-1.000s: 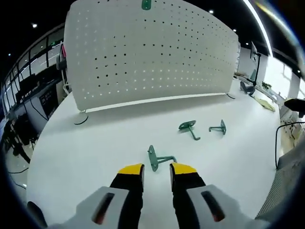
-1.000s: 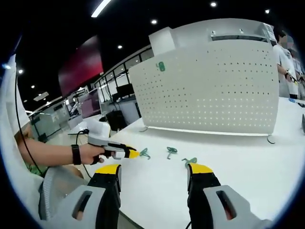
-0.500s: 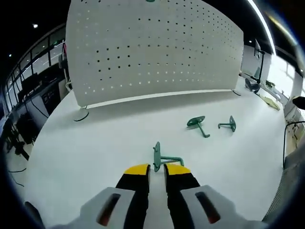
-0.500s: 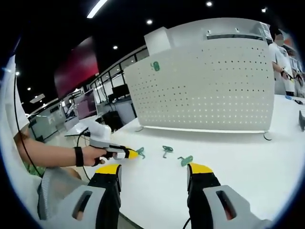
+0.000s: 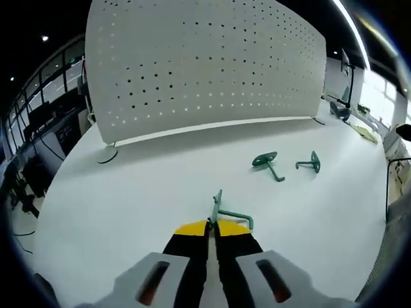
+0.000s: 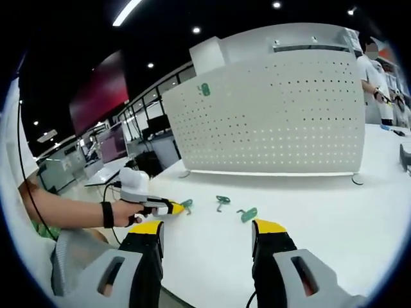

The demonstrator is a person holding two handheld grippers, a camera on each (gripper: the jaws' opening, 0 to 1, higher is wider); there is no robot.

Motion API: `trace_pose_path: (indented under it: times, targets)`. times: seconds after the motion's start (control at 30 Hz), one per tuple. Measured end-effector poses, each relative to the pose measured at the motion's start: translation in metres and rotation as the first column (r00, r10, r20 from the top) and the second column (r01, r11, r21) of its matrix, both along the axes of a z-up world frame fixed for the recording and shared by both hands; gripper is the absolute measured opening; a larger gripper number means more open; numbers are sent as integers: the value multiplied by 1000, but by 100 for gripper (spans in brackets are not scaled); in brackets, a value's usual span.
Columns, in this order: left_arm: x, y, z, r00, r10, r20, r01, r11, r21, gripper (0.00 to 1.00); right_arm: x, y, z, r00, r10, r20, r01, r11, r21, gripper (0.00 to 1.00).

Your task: Insert the hook assembly into the mounting plate slot until the hook locks in place.

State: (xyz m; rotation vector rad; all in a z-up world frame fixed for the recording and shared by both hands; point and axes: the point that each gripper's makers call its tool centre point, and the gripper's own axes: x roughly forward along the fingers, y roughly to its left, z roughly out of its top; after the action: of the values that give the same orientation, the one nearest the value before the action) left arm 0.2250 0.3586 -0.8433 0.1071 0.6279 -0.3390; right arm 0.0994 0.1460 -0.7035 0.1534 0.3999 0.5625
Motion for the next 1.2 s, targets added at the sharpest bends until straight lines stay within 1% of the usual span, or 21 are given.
trace_pose_path:
  times: [0.07, 0.23, 0.33, 0.43, 0.5, 0.6, 0.77, 0.83, 0.87, 0.93, 1.07, 1.1, 1.17, 1.2]
  targets:
    - [0, 0, 1, 1000, 2, -3, -2, 1000, -1, 4, 0, 1, 1, 1000, 3, 3, -3, 1000, 0, 56]
    - [0, -1, 8, 1000, 0, 15, 0, 1000, -2, 4, 0, 3, 2, 1000, 6, 5, -6, 1000, 1, 56]
    - [2, -1, 10, 1000, 1, 21, -1, 1000, -14, 4, -1, 3, 2, 1000, 6, 7, -7, 1000, 2, 56]
    - [1, -2, 19, 1000, 0, 31, 1, 1000, -15, 4, -1, 2, 3, 1000, 6, 9, -6, 1000, 1, 56]
    - [1, -4, 23, 999, -3, 35, 4, 999, -35, 3, -1, 3, 4, 1000, 5, 12, -5, 1000, 6, 55]
    - [0, -6, 29, 999, -5, 39, 6, 999, -44, 4, -1, 3, 4, 1000, 8, 14, -9, 1000, 6, 55]
    - [-2, -11, 43, 997, -20, 69, 24, 998, -57, 4, -2, 5, 5, 1000, 14, 14, -14, 1000, 13, 55]
    - [-4, -14, 51, 997, -23, 77, 28, 997, -68, 3, -2, 6, 6, 1000, 18, 17, -18, 1000, 11, 55]
    - [-6, -17, 57, 996, -28, 87, 35, 996, -80, 3, -2, 6, 6, 1000, 19, 21, -20, 1000, 11, 55]
    - [-9, -22, 64, 996, -35, 85, 44, 993, -108, 3, -2, 7, 7, 1000, 22, 23, -22, 1000, 14, 55]
    - [-14, -27, 71, 996, -49, 77, 58, 990, -125, 3, -3, 9, 8, 999, 34, 27, -34, 999, 9, 55]
    - [-16, -29, 75, 996, -45, 77, 57, 987, -150, 3, -3, 10, 9, 999, 37, 29, -38, 999, 10, 55]
    - [-17, -30, 78, 996, -45, 74, 57, 986, -160, 3, -3, 11, 9, 999, 42, 32, -42, 999, 10, 55]
    - [-20, -32, 79, 997, -44, 60, 54, 982, -180, 3, -3, 12, 10, 998, 47, 36, -48, 999, 9, 55]
